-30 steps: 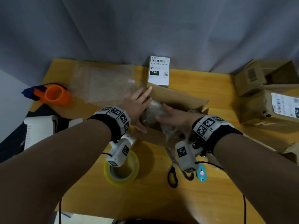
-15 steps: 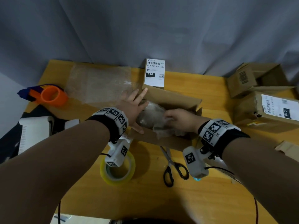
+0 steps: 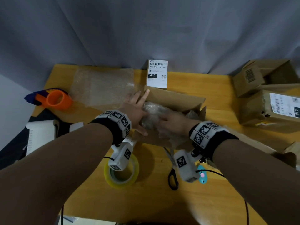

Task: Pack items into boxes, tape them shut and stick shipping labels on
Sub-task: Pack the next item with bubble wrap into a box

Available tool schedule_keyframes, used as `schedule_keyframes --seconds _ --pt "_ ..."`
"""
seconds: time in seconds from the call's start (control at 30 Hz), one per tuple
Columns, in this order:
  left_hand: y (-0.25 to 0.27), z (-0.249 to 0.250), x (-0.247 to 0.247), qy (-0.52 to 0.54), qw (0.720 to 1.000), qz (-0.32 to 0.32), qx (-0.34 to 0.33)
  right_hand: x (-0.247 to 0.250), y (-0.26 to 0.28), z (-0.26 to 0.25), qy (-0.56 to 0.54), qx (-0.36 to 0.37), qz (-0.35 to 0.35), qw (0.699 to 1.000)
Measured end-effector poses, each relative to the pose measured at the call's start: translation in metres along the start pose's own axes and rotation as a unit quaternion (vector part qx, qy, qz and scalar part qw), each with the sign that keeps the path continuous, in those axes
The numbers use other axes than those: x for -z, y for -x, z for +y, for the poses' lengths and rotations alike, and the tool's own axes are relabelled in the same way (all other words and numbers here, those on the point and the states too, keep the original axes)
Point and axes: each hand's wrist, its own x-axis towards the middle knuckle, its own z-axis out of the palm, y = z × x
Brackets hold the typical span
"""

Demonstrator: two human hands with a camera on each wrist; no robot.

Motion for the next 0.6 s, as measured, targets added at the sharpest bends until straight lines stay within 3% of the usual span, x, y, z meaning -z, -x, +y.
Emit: schedule_keyframes --seconds 0.07,0.2,0.37,0.47,0.5,0.6 --pt "0.001 0.0 0.0 0.005 1.0 0.004 -0.001 0.012 0.011 0.001 0.021 0.022 0.027 0.999" --pt "0.003 0.001 0.002 0.01 1.0 -0.003 -0.002 0.026 0.023 0.016 0.119 0.014 -0.094 0.988" --pt "0.003 0.001 0.003 -0.002 1.0 -0.01 0.004 0.028 0.01 0.034 0.188 -0.012 -0.036 0.981" --pt "0.003 0.002 0.003 -0.003 1.0 -0.012 0.005 0.022 0.01 0.026 0.19 -0.033 -0.068 0.979" --pt "0.003 0.002 0.004 -0.003 1.0 -0.013 0.005 0.019 0.009 0.027 0.175 -0.051 -0.097 0.978" --pt "0.003 0.002 0.003 -0.001 1.0 -0.015 0.006 0.017 0.007 0.024 -0.023 -0.128 -0.19 0.973"
